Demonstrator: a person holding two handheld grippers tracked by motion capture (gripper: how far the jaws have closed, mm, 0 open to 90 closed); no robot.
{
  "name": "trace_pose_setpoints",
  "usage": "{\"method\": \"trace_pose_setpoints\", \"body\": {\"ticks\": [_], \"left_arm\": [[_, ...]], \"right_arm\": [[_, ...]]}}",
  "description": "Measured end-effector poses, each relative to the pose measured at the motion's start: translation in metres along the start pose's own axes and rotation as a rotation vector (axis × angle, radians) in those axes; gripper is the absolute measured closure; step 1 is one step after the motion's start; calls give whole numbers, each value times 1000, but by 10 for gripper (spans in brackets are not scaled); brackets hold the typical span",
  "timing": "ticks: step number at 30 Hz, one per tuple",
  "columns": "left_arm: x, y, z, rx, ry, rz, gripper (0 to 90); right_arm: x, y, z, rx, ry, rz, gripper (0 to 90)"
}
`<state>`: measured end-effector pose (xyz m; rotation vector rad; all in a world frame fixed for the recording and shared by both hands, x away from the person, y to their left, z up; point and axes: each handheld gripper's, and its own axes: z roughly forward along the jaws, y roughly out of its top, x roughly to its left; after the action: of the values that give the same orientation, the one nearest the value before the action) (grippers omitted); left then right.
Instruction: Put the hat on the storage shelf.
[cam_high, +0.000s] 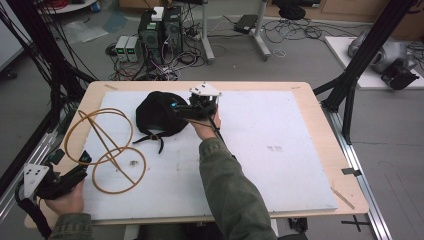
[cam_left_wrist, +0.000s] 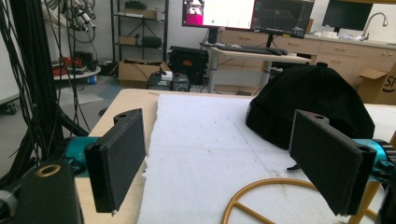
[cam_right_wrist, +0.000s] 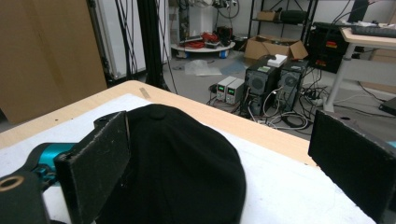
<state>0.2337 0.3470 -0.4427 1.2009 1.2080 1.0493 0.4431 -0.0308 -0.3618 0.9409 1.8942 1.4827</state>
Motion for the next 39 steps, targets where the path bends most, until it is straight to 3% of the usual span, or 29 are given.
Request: {"method": "trace_pose_setpoints", "body": {"ticks": [11, 17, 23, 33, 39], "left_arm": [[-2, 0, 1, 0, -7, 0, 191], [-3, 0, 2, 0, -7, 6, 190], [-3, 0, 1, -4, -5, 23, 190], [-5, 1, 2, -7, -5, 27, 190], [-4, 1, 2, -3, -8, 23, 190]], "right_arm": [[21, -7, 24, 41, 23, -27, 51], [30, -21, 39, 63, 34, 10, 51], [34, -27, 45, 84, 32, 26, 50], [36, -29, 45, 96, 11, 14, 51], [39, -39, 54, 134, 24, 1, 53]]}}
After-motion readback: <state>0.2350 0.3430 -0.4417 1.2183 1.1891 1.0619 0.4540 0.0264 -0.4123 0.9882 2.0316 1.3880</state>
